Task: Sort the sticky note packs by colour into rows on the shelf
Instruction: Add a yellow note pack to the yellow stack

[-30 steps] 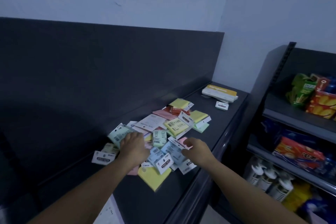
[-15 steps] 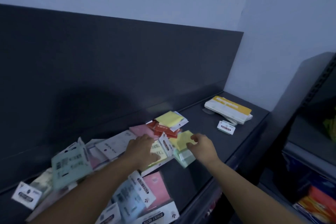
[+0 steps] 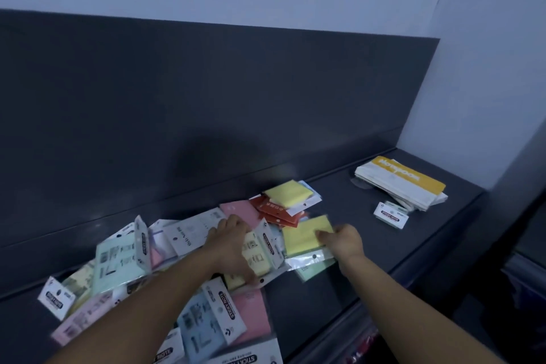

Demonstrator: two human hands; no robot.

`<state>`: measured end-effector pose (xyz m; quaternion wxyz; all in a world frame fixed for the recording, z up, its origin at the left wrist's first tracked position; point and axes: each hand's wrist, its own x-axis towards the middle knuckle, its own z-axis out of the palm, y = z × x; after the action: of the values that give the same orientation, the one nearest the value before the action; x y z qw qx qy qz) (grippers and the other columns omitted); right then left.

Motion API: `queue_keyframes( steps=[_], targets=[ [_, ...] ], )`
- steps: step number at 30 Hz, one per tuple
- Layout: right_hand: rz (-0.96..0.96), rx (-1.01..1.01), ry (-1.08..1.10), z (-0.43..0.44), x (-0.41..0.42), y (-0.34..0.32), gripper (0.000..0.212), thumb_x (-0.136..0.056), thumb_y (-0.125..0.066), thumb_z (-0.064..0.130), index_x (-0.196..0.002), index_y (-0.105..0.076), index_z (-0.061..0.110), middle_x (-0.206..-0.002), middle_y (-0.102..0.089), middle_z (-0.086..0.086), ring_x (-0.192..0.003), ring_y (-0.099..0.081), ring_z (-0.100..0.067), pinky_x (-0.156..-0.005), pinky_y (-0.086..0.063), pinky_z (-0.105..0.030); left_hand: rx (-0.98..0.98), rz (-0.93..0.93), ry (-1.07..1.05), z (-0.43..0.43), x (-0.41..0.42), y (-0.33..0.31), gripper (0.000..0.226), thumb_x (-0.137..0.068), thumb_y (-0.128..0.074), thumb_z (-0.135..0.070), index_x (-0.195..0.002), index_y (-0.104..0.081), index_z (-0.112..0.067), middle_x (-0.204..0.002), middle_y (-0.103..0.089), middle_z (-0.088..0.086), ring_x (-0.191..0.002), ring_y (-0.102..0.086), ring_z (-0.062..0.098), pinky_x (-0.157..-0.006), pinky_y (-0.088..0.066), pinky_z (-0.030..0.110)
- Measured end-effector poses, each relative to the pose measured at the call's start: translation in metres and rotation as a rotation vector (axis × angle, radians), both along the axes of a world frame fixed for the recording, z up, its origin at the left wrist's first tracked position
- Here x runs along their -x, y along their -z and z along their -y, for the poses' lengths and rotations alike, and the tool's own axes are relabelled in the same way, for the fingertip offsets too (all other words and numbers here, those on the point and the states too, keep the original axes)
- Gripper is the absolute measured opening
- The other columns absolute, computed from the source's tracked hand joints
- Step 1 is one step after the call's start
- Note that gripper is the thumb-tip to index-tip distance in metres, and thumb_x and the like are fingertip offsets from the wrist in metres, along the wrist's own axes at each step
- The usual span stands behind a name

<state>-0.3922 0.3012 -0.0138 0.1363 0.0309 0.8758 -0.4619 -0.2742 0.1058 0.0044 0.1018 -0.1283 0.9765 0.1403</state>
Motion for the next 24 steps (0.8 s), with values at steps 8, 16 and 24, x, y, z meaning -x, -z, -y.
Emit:
queue_keyframes(
  steps=[8, 16, 24],
  targets=[
    [-0.242, 0.3, 0.136, 0.002, -0.042, -0.039, 0.006, -0.087, -0.056, 0.01, -0.089, -0.051, 0.008, -0.081, -0.053, -0.003, -0.073, -0.051, -0.02, -0.068, -0.039, -0.03, -0.543, -0.484, -0.312, 0.004, -0.034, -0.018, 0.038, -0.076, -0.075, -0.016, -0.076, -0.039, -0.027, -0.075, -0.054, -0.009, -0.069, -0.054, 0.011, -0.059, -0.039, 0.026],
    [-0.194, 0.581, -0.159, 0.097, -0.111, -0.083, 0.007, -0.091, -0.052, 0.009, -0.095, -0.058, 0.006, -0.072, -0.05, -0.004, -0.066, -0.044, -0.019, -0.059, -0.034, -0.031, -0.943, -0.793, -0.765, 0.063, -0.143, -0.05, 0.013, -0.092, -0.054, -0.009, -0.084, -0.06, -0.017, -0.094, -0.068, 0.012, -0.086, -0.066, 0.029, -0.08, -0.054, 0.04],
    [0.136, 0.609, -0.703, 0.219, -0.246, -0.072, 0.008, -0.091, -0.054, 0.007, -0.095, -0.06, 0.008, -0.087, -0.056, -0.009, -0.072, -0.049, -0.013, -0.071, -0.039, -0.031, -1.008, -0.914, -1.261, 0.104, -0.337, -0.057, 0.017, -0.095, -0.046, -0.005, -0.103, -0.061, -0.005, -0.088, -0.069, 0.008, -0.073, -0.066, 0.018, -0.063, -0.057, 0.031]
  ],
)
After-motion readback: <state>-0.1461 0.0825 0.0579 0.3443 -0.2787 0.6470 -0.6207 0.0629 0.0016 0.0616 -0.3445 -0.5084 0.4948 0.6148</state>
